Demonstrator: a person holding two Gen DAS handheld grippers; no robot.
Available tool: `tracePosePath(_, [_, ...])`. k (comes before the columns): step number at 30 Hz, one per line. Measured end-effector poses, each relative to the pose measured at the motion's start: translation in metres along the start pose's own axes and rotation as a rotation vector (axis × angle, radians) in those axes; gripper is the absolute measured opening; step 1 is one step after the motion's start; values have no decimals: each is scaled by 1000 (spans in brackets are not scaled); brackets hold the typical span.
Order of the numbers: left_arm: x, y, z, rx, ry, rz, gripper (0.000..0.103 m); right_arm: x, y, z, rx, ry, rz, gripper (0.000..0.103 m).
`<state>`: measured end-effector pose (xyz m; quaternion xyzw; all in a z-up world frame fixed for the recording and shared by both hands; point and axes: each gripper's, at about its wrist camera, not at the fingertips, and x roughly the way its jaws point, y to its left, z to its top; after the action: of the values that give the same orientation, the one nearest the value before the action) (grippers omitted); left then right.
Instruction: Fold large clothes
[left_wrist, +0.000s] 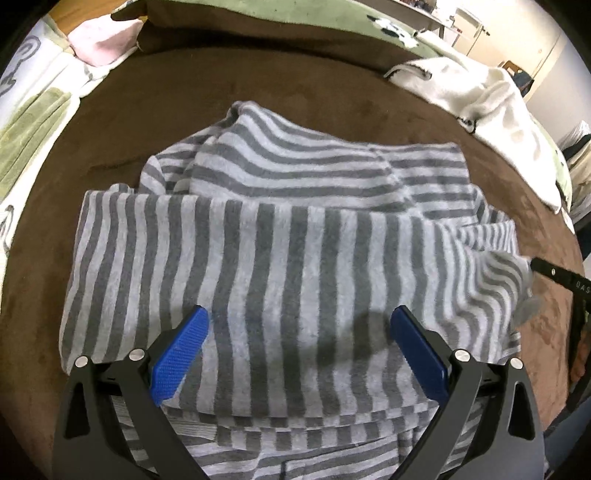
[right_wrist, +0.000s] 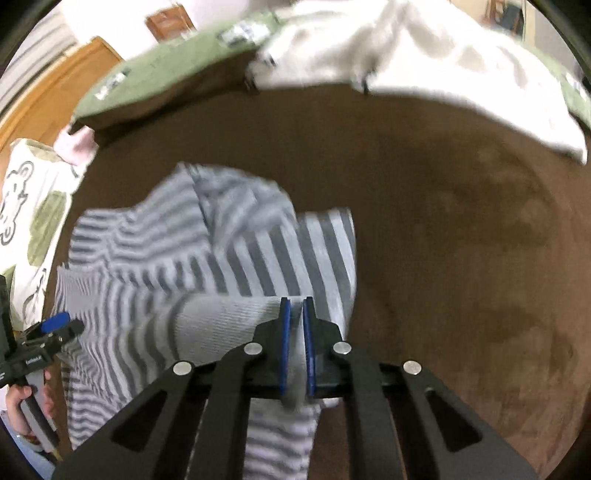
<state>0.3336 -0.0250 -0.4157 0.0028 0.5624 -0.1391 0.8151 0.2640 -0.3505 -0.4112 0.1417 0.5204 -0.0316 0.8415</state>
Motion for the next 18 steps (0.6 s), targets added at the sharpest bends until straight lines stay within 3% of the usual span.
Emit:
tracePosePath(4, [12, -1, -4, 5, 26, 14, 97, 16, -22, -21, 56, 87, -2, 9])
tracePosePath(14, [19, -3, -9, 14, 19, 31, 97, 12, -22, -29, 65, 38, 8, 13])
tracePosePath(18, [13, -3, -7, 5, 11, 28, 97, -1, -12, -24, 36, -13, 13, 31])
